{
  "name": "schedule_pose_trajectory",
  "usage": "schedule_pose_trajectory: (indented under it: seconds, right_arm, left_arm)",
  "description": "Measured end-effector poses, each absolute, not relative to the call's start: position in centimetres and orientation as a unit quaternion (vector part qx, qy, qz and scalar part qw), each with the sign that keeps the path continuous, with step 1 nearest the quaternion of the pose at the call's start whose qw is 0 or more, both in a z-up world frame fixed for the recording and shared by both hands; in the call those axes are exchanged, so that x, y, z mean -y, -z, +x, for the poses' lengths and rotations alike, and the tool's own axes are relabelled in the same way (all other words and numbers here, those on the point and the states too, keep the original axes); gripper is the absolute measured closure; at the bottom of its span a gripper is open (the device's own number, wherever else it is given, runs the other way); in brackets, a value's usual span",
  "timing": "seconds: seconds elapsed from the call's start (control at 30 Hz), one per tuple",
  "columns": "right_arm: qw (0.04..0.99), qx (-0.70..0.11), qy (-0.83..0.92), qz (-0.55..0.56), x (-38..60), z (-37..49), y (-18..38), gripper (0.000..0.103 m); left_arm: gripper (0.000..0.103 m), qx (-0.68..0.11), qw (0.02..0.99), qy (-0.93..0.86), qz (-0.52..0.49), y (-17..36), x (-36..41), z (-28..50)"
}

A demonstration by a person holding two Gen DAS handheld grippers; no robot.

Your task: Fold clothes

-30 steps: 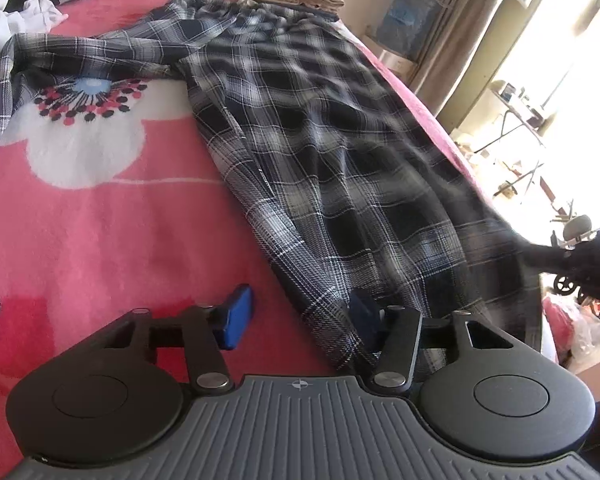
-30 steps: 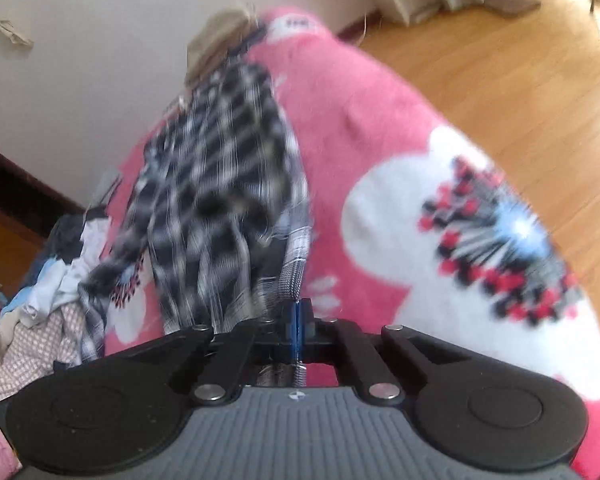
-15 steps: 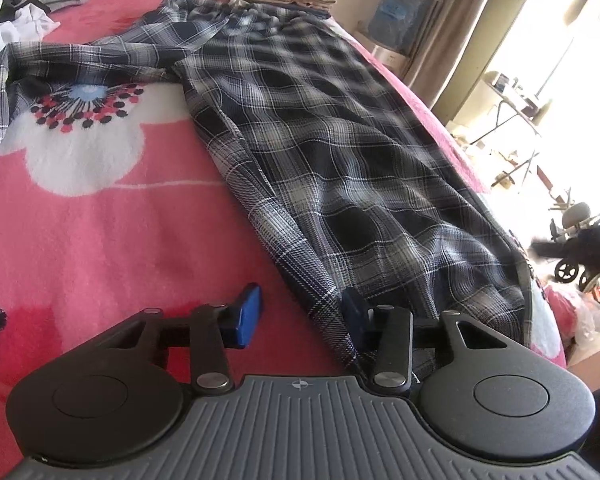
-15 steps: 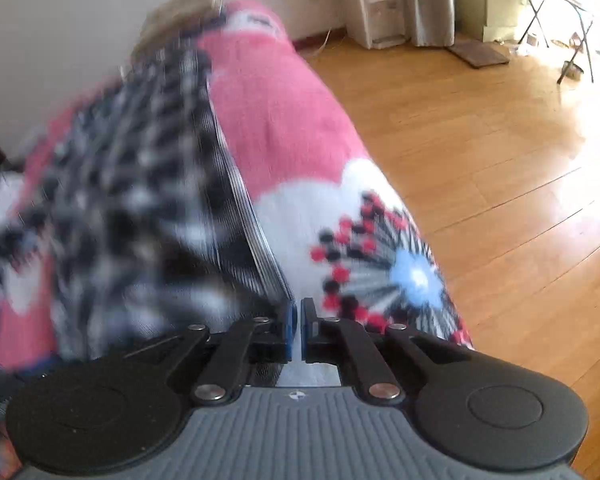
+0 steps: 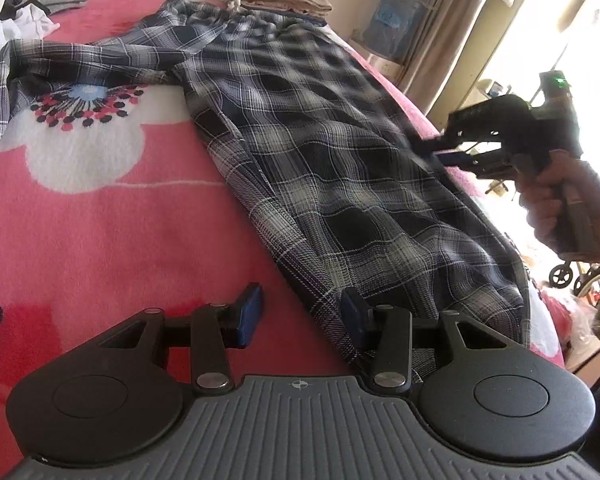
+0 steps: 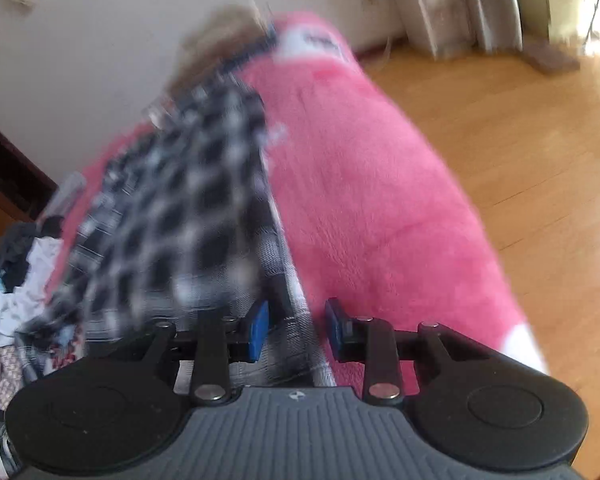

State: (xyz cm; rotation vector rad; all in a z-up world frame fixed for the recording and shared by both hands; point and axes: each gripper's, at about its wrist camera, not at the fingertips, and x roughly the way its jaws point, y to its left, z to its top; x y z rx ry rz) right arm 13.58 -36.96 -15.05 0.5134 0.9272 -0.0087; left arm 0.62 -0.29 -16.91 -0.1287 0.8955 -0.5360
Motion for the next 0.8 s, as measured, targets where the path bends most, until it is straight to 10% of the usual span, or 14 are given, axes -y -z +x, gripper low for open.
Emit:
schedule_pose_trajectory:
  seconds: [0.07,0.33,0.5,0.73,0.8]
  right_arm:
    - [0.876,-0.431,0.021,0.216,36.5,13.4,14.3,0.101]
    - [0.891,-0.439,0.056,0.105,35.2,13.5,14.5,0.098]
    - [0.897,-0.363,0.026,0.25,39.2,13.6,11.7,0.057]
    - [0.871,-0.375,-0.022,0.317,41.0,20.3,12.4,0.057]
    - [0.872,-0.388,-0.022,0.298,40.3,22.1,13.2,0.079]
  left_arm:
    - [0.059,-0.426,0.865,0.258,-0.06,16.9,0.3,0.6]
    - [0.059,-0.427,0.861,0.27,-0.059,17.1,0.0,0.8]
    - [0.059,-0.425,0.86,0.275,-0.062,17.4,-0.1,0.9]
    - [0.059,-0.422,0.861,0.277,-0.059,17.5,0.0,0.8]
    - [0.059,-0.421,0.862,0.277,-0.058,17.5,0.0,0.8]
